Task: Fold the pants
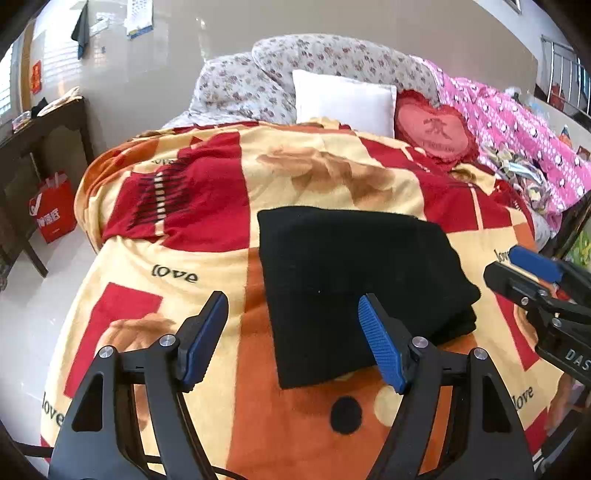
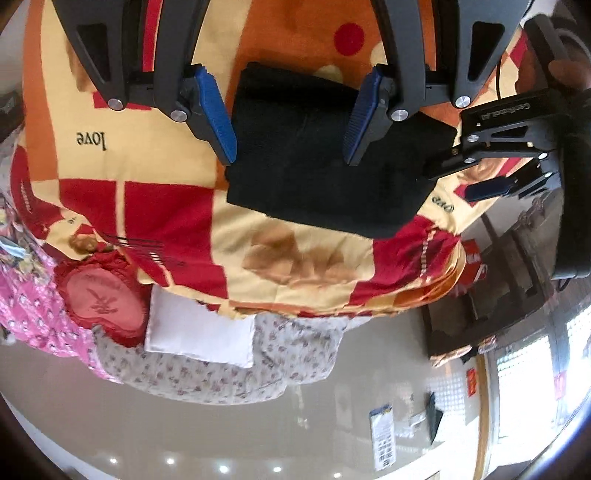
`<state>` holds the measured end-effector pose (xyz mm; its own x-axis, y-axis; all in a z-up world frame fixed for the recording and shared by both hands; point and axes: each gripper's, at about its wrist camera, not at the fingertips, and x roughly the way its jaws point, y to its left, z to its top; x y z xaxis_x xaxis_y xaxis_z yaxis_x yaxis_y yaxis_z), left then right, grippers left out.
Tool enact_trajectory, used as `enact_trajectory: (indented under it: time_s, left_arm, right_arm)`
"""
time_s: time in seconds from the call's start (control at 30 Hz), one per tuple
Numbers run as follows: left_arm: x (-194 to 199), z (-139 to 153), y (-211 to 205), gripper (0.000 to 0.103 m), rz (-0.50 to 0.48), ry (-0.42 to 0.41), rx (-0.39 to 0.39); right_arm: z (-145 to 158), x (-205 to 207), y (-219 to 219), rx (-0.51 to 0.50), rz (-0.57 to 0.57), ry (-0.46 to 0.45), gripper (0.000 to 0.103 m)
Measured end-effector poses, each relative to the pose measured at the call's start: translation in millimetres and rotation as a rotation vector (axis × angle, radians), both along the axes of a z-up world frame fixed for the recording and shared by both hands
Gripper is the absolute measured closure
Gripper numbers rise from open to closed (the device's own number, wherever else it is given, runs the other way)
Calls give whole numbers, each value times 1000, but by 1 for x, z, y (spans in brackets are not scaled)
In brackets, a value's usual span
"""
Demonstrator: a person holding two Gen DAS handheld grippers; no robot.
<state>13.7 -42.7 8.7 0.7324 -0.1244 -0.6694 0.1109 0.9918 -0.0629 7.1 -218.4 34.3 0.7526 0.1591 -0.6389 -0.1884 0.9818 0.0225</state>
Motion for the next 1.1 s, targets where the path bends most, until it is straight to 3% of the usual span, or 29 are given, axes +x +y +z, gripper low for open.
enact_trajectory:
  time_s: [0.17,0.53,1.1]
  left_arm:
    - [-14,6,2,30,24,-34,32]
    - [-26,7,7,30,37,-41,18]
    - [-21,0,12,30,44,-25,16]
  right_arm:
    - [1,-7,-6,67,-2,19,45]
    - [-1,-16,10,47,51,27,45]
    - [-11,-6,10,20,39,77,45]
